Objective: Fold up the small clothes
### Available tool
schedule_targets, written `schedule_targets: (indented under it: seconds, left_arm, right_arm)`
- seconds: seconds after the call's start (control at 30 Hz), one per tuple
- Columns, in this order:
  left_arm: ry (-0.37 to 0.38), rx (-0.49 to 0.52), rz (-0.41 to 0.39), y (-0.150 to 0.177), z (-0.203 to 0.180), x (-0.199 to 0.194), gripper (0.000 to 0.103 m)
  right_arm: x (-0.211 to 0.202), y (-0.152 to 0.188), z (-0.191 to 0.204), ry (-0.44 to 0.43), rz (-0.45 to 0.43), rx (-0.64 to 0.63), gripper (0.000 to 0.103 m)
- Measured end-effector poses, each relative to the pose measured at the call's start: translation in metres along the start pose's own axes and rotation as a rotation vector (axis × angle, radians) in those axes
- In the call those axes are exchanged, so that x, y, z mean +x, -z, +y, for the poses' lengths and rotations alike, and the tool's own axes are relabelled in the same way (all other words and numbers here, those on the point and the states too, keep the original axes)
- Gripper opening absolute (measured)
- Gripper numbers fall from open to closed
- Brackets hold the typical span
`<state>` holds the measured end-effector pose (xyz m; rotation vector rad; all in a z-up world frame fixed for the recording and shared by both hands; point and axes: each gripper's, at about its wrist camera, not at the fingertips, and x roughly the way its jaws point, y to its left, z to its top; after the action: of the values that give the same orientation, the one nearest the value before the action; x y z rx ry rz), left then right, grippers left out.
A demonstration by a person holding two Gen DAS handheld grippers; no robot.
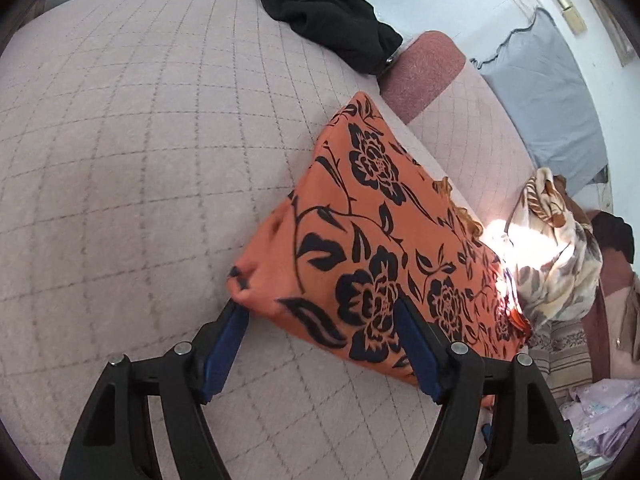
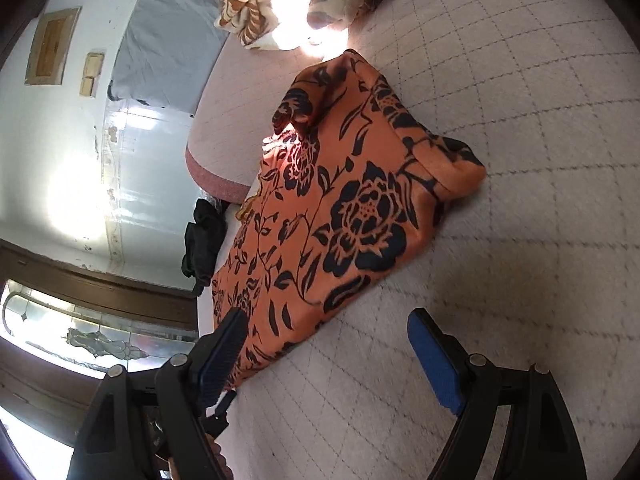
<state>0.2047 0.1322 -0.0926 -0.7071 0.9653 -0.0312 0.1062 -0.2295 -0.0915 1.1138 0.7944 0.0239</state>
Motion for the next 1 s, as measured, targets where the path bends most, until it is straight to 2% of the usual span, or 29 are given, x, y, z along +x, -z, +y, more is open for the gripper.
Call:
schedule_targets:
  seconds: [0.13,0.2,0.23,0.27,0.3,0.33,0.4,0.47,0.63,0.73,0.83,0.9,1.0]
  left_arm:
    - [-0.018,-0.038,-0.044,-0.015,-0.004,0.014,0.083]
    - [-0.038,-0.049,-0.059,-0.024,-0.007,0.023,0.082]
    - [-0.053,-0.039,-0.056,-0.027,-0.01,0.026,0.069]
    - [-0.07,-0.016,-0.049,-0.031,-0.014,0.029,0.043]
    - [-0.1,0.005,-0.023,-0.035,-0.016,0.033,0.017]
    - [-0.093,-0.004,-0.005,-0.039,-0.014,0.036,0.016]
    - [-0.084,0.012,0.002,-0.046,-0.016,0.03,0.016]
    - [-0.081,0.064,-0.038,-0.049,-0.025,0.014,0.015]
    - [-0.059,0.15,-0.128,-0.045,-0.056,-0.038,0.014]
    - [-0.03,0.174,-0.158,-0.034,-0.058,-0.079,0.014]
    - [-0.023,0.178,-0.137,-0.008,-0.041,-0.112,0.014]
    - [-0.037,0.168,-0.103,0.019,-0.021,-0.123,0.014]
    - [-0.1,0.146,0.0,0.061,0.021,-0.108,0.02]
  right_arm:
    - [0.02,-0.028,-0.006,0.028,-0.093,0.123,0.085]
    - [0.025,-0.038,-0.006,0.038,-0.156,0.166,0.085]
    - [0.028,-0.042,-0.005,0.05,-0.182,0.177,0.084]
    - [0.03,-0.044,-0.006,0.063,-0.204,0.199,0.081]
    - [0.034,-0.047,-0.004,0.081,-0.215,0.194,0.056]
    - [0.041,-0.049,-0.004,0.108,-0.192,0.174,0.013]
    - [0.049,-0.051,-0.007,0.123,-0.164,0.175,0.013]
    - [0.046,-0.052,0.005,0.12,-0.16,0.124,0.013]
    - [0.014,-0.051,0.058,0.065,-0.168,0.008,0.012]
    - [-0.014,-0.038,0.086,0.042,-0.163,-0.067,0.012]
    - [-0.055,-0.009,0.088,0.039,-0.151,-0.105,0.012]
    - [-0.079,0.017,0.071,0.048,-0.123,-0.103,0.012]
    - [-0.096,0.063,0.024,0.111,-0.043,-0.064,0.016]
